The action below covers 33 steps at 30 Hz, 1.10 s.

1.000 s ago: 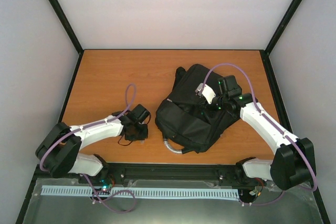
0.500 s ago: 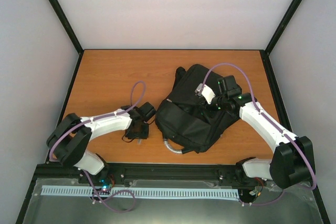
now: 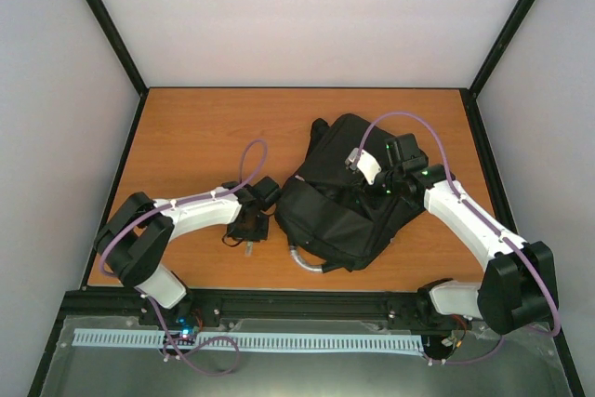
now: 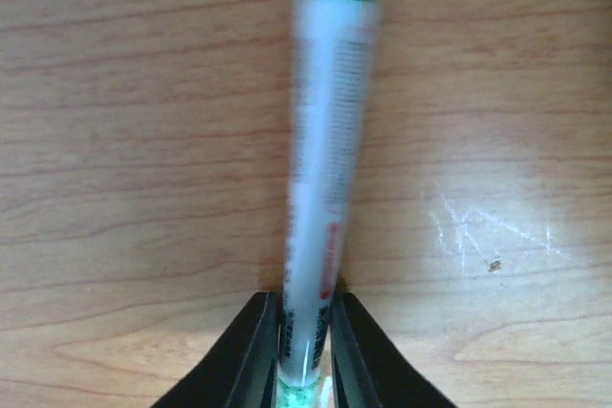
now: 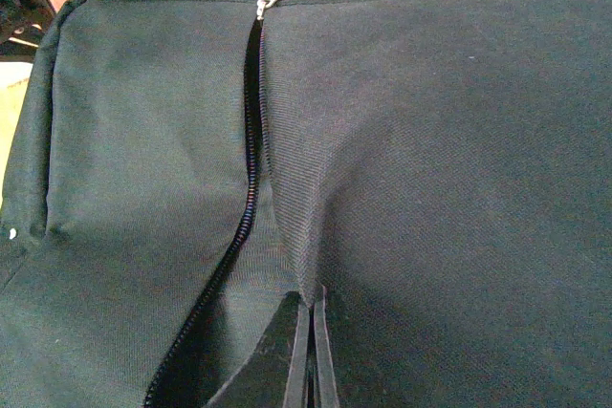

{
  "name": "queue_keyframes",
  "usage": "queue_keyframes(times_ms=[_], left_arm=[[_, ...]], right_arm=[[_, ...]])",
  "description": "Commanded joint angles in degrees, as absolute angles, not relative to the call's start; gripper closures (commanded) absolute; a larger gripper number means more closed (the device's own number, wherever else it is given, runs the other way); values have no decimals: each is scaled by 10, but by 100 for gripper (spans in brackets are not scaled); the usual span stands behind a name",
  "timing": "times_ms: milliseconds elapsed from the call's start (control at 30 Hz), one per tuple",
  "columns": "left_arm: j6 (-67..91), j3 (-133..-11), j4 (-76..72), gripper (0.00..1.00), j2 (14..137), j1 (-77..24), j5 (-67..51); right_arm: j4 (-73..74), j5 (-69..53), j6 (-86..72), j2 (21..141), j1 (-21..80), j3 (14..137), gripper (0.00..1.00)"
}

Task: Pack the student bag
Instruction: Pick up the stationery from the center of the board, then place the stationery in the student bag.

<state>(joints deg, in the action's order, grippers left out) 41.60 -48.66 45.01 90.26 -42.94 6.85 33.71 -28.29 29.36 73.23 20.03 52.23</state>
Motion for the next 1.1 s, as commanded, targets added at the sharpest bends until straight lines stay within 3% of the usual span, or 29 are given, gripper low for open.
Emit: queue_keyframes(times_ms=[0, 133, 500, 733, 1067], left_arm=[[408, -493, 459, 84, 906, -435, 73], [409, -496, 475, 98, 874, -435, 73], [308, -522, 383, 99, 736, -487, -38], [278, -556, 323, 99, 785, -491, -137], [257, -615, 285, 99, 892, -491, -162]], right_arm=[[335, -302, 298, 729, 206, 532, 97], [334, -302, 298, 729, 206, 532, 97], [333, -303, 299, 725, 206, 532, 97], [333, -306, 296, 721, 205, 532, 97], [329, -311, 297, 707, 206, 529, 97]])
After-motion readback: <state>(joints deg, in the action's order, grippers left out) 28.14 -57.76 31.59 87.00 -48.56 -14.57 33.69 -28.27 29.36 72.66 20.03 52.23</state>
